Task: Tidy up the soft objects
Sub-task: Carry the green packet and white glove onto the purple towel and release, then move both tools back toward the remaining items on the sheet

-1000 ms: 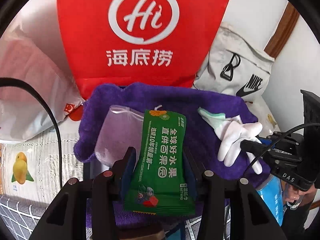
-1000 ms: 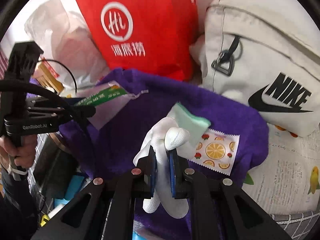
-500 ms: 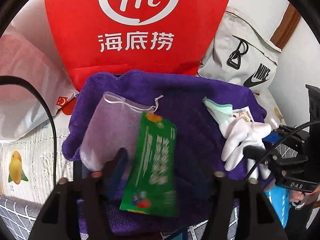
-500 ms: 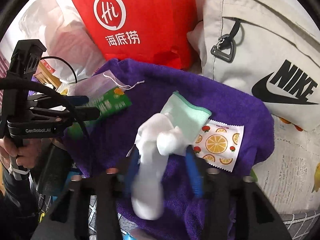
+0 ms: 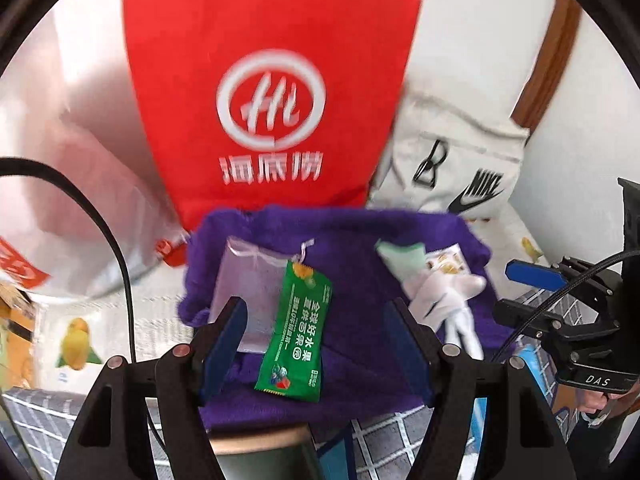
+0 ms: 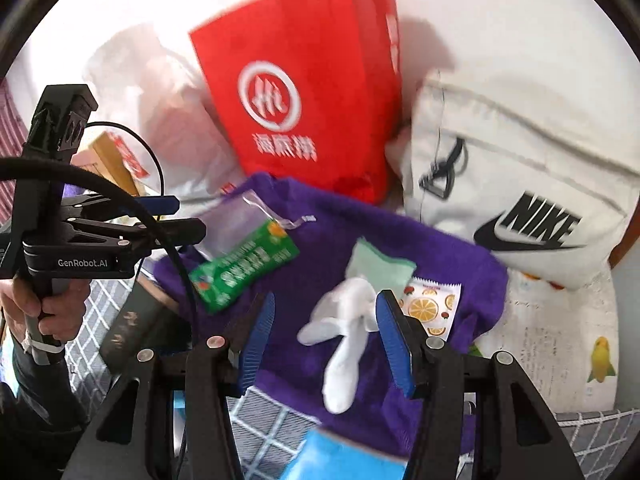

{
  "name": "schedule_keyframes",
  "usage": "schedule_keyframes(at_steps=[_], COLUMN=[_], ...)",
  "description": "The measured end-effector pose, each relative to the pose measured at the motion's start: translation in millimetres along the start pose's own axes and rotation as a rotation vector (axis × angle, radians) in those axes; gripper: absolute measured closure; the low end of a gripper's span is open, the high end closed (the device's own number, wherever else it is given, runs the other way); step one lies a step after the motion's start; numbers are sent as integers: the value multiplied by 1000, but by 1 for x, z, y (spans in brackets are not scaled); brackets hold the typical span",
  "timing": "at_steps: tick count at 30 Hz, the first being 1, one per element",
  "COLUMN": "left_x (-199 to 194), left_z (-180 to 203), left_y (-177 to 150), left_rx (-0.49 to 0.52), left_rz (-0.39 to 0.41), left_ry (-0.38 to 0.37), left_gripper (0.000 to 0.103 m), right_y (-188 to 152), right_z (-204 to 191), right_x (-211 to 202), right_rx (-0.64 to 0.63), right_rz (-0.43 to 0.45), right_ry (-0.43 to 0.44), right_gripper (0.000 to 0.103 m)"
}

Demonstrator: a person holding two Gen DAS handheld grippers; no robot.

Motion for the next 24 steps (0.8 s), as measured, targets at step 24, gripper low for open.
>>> schedule_keyframes(at_steps=[24], left_x=[-95], left_z=[44], left_y=[-148], left_rx=[64], left_rz=[17], left_ry=[56], left_gripper=[29], right_y=[-193], right_z=[-90], right_x=[-90], right_rx=[-84], right_rz=[-45], right_ry=[-49], right_gripper=[50])
Point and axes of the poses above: each gripper's, at about its wrist camera, not at the fingertips, and x roughly the way its jaws point, z to its right, y to its top, the point moved 1 cm from there along x, roughly the way its jaws point, and after that the axes turned 9 degrees about -z, right-handed, at the moved point
